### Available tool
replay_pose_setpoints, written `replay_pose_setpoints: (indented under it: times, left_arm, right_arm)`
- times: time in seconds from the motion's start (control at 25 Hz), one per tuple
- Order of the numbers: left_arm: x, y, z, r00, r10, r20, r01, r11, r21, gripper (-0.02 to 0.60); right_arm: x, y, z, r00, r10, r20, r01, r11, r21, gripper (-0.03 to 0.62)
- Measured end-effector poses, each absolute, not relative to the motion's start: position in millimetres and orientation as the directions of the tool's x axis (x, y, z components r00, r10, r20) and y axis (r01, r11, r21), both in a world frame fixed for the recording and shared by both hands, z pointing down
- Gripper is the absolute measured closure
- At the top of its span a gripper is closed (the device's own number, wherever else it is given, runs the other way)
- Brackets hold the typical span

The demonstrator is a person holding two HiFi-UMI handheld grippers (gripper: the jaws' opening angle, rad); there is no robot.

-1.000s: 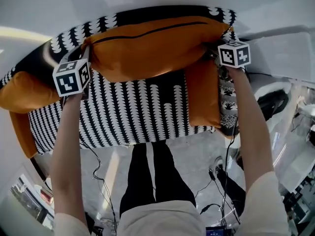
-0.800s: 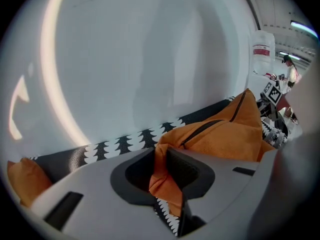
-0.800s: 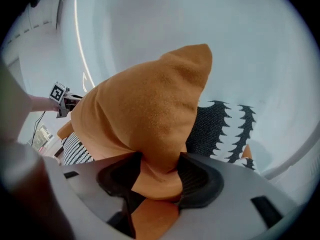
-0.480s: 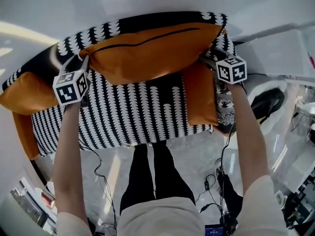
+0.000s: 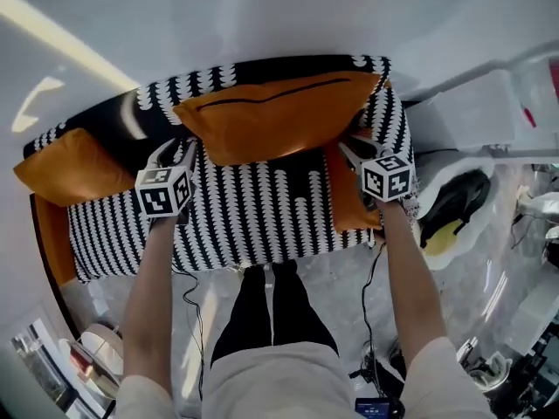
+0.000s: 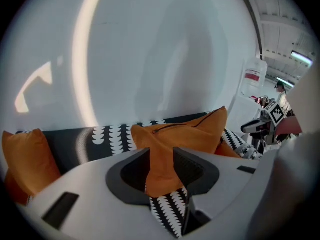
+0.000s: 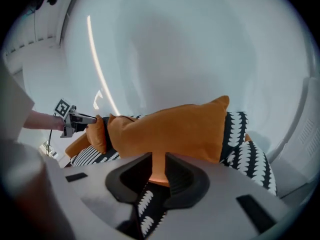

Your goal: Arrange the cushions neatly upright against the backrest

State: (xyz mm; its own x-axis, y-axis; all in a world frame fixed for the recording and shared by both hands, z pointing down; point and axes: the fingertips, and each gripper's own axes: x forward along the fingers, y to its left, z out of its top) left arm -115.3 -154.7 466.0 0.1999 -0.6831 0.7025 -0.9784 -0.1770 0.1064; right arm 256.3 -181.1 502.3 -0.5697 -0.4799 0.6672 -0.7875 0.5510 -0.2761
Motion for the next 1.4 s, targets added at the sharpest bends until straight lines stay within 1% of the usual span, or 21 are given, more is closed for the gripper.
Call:
replay_pose_setpoints:
  times: [0.04, 0.12, 0.16, 0.28, 0.4, 0.64, 0.84, 1.0, 1.28, 1.4]
  left_arm:
    - [-112, -147, 462, 0.215, -0.684, 0.697, -0.976, -0.182, 0.122, 0.435]
    - [-105, -128, 453, 0.242, -0.686, 0.686, -0.969, -0.205, 0.137, 0.503]
    - [-101, -117, 448, 0.26, -0.684, 0.681, -0.964, -0.223, 0.144, 0.52]
    - [-92, -81, 432, 0.323, -0.672, 0.667, -0.944, -0.276, 0.179, 0.538]
    - [-86, -52, 417, 0.354, -0.664, 0.658, -0.931, -0.315, 0.183, 0.561]
    - [-77, -3, 378, 0.405, -0.668, 0.624, -0.91, -0.36, 0.206, 0.563]
    - [-59, 35, 352, 0.439, -0.673, 0.596, -0.895, -0.382, 0.228, 0.563]
    - [-41, 66, 329, 0.458, -0.695, 0.554, -0.888, -0.392, 0.241, 0.563]
    - [-4, 148, 291, 0.454, -0.729, 0.512, -0.89, -0.399, 0.221, 0.563]
    - [-1, 199, 276, 0.422, -0.755, 0.501, -0.906, -0.36, 0.221, 0.563]
  right_arm:
    - [248, -171, 494, -0.577, -0.484, 0.658, -0.785, 0.552, -0.282, 0.511]
    - [233, -146, 477, -0.593, -0.493, 0.636, -0.78, 0.55, -0.3, 0.543]
    - [226, -133, 467, -0.602, -0.5, 0.623, -0.778, 0.544, -0.315, 0.553]
    - [207, -87, 437, -0.622, -0.518, 0.587, -0.774, 0.52, -0.361, 0.569]
    - [188, -47, 404, -0.634, -0.537, 0.556, -0.769, 0.516, -0.379, 0.571]
    - [156, 19, 347, -0.626, -0.589, 0.512, -0.779, 0.509, -0.367, 0.571]
    - [134, 61, 310, -0.654, -0.581, 0.484, -0.752, 0.563, -0.341, 0.571]
    - [120, 89, 285, -0.699, -0.575, 0.425, -0.713, 0.606, -0.353, 0.571]
    - [124, 154, 251, -0.768, -0.545, 0.338, -0.64, 0.679, -0.36, 0.569]
    - [136, 192, 246, -0.784, -0.526, 0.328, -0.618, 0.706, -0.346, 0.57]
